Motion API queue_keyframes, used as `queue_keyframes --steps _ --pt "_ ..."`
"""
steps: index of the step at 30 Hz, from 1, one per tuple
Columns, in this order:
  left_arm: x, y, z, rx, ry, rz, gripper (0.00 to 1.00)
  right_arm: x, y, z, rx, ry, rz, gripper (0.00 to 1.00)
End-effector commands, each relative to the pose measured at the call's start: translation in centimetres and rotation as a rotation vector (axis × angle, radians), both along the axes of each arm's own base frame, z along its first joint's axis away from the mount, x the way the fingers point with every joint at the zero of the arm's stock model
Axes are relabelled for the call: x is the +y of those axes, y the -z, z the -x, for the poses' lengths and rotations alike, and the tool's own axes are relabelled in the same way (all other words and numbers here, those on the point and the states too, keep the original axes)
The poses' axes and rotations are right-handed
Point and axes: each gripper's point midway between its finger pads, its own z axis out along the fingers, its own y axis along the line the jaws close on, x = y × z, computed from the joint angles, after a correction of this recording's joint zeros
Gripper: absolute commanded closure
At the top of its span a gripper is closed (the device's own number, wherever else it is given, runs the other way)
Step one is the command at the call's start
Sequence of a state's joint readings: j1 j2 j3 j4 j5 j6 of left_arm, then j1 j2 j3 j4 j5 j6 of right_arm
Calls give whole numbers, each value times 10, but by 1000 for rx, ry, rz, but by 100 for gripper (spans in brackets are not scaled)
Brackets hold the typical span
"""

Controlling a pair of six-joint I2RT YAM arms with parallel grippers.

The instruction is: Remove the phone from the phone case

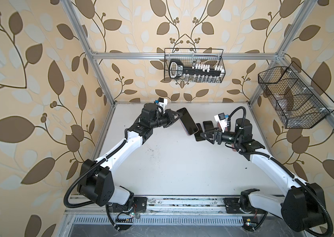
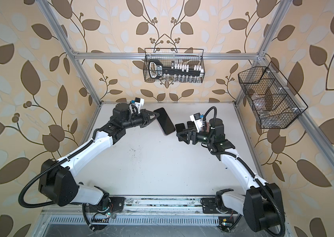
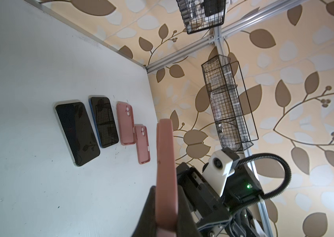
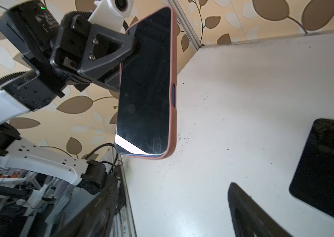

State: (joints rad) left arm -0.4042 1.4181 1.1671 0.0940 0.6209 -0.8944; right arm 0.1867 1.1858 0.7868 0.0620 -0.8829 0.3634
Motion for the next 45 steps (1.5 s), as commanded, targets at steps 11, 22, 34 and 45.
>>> queue_keyframes --steps 11,22,34,45 --pt "-20 -48 19 -260 300 -48 100 -7 -15 5 -52 -11 43 0" --pt "-28 -44 29 -293 418 -54 100 -9 -21 12 -119 -52 129 10" --pt "-31 -41 47 -364 545 -54 100 -2 -5 20 -142 -112 222 23" --pt "-29 -41 59 -393 605 -74 100 28 3 43 -137 -285 252 39"
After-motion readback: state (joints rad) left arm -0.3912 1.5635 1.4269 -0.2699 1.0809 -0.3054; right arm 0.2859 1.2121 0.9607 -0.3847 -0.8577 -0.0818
